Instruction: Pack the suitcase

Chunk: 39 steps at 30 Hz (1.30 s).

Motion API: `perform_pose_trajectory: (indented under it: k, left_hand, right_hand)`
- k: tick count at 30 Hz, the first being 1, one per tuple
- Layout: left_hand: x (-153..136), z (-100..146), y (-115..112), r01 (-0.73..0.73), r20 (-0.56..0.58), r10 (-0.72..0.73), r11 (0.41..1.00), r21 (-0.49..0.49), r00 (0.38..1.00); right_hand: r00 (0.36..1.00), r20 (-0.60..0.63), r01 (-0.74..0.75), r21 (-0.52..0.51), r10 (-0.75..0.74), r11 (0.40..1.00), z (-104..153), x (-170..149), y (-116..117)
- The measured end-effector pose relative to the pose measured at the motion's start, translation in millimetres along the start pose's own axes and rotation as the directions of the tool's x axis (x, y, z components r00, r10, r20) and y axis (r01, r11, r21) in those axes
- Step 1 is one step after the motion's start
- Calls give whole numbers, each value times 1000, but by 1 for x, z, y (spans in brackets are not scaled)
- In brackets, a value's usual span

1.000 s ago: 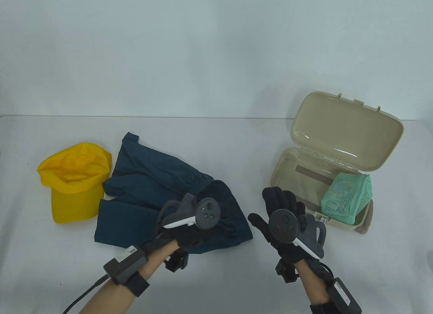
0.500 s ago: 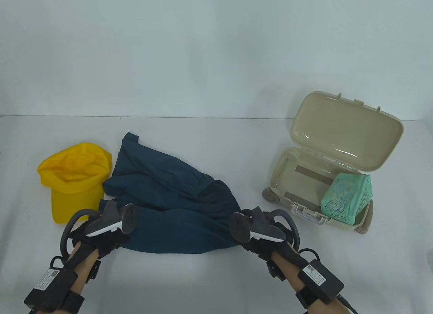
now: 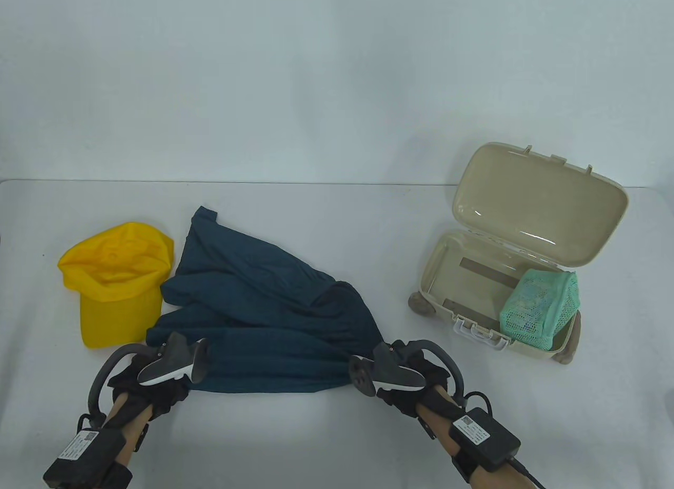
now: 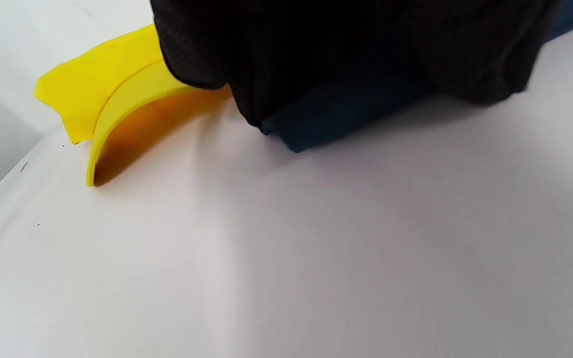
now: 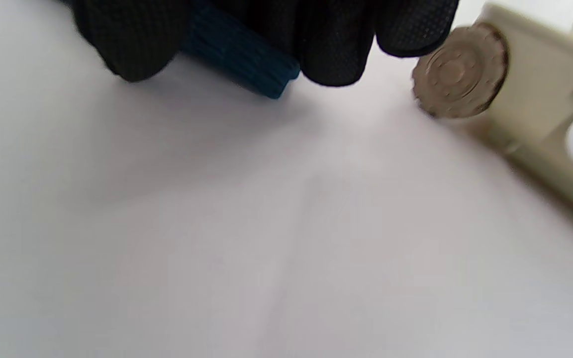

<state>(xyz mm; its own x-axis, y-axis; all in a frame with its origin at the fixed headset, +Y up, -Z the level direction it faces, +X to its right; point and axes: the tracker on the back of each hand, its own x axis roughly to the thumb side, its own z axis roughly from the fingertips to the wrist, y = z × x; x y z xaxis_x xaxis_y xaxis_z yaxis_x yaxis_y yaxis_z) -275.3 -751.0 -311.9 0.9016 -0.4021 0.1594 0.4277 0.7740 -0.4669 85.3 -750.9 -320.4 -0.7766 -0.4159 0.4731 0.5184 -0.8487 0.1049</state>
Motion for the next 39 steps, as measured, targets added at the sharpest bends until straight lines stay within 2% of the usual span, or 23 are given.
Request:
perform_pose_trajectory:
  k: [2,5,9,13,16,18,21,22,25,27,29,30,32,33,34,35,36,37,38,39]
  left_hand:
    - [2,1,0,16,-3,-16,999,34,1000]
    - [1,1,2,34,-26,-31,995,96,999]
    - [-6,2,4,-34,-10,35,997,66,999]
    - [-8,6,10,-40,7,39,997,73,999]
    - [-11,13,24,-55,25,52,992,111,998]
    - [-18,20,38,-116,51,110,983,145,993]
    - [-27,33,57,-166,117,151,976,141,982]
    - [-29,38,63,-169,144,149,977,134,978]
    - [-30,44,70,-172,225,154,983,65,962]
    - [-29,37,72,-159,246,149,987,24,958]
    - [-32,21,81,-135,207,127,990,28,970]
    - [-38,9,92,-105,150,97,993,47,984]
    - [-55,-7,121,-48,-36,54,988,149,998]
    - [-75,-7,153,17,-208,38,966,257,977]
    - [-93,4,181,66,-365,81,925,374,928]
    - [-116,26,211,71,-459,204,855,513,865]
    - [-131,42,228,-4,-436,344,789,615,832]
    - [-154,70,254,-217,-281,562,660,719,778]
    - [-168,98,271,-286,-175,653,536,794,737]
    - [-178,128,284,-240,-127,669,429,871,732]
  right_hand:
    - [1000,-21,-22,-29,21,999,1,1,-2]
    - [1000,-16,26,4,-26,1000,0,-2,-8]
    - [997,-6,72,53,-71,996,1,-8,-15]
    - [993,-23,116,31,-115,993,8,-19,-24]
    - [992,-37,122,-8,-122,993,19,-32,-35]
    - [987,-47,154,-33,-155,988,29,-46,-45]
    - [980,-35,195,-44,-197,980,45,-64,-59]
    - [976,-21,214,-35,-215,976,51,-71,-65]
    - [965,32,256,75,-259,964,56,-84,-77]
    - [967,48,241,154,-251,958,47,-86,-82]
    - [977,35,199,196,-210,960,24,-87,-88]
    - [985,7,169,199,-174,965,6,-88,-96]
    - [988,-91,131,116,-121,985,-23,-95,-119]
    - [973,-200,108,-26,-111,994,-38,-104,-146]
    - [941,-298,100,-219,-164,971,-43,-115,-174]
    - [883,-361,128,-431,-300,893,-41,-128,-205]
    - [843,-370,160,-520,-390,839,-36,-135,-221]
    - [784,-346,213,-630,-516,747,-24,-147,-250]
    - [756,-309,240,-689,-577,684,-11,-156,-270]
    - [735,-285,219,-759,-615,613,4,-162,-285]
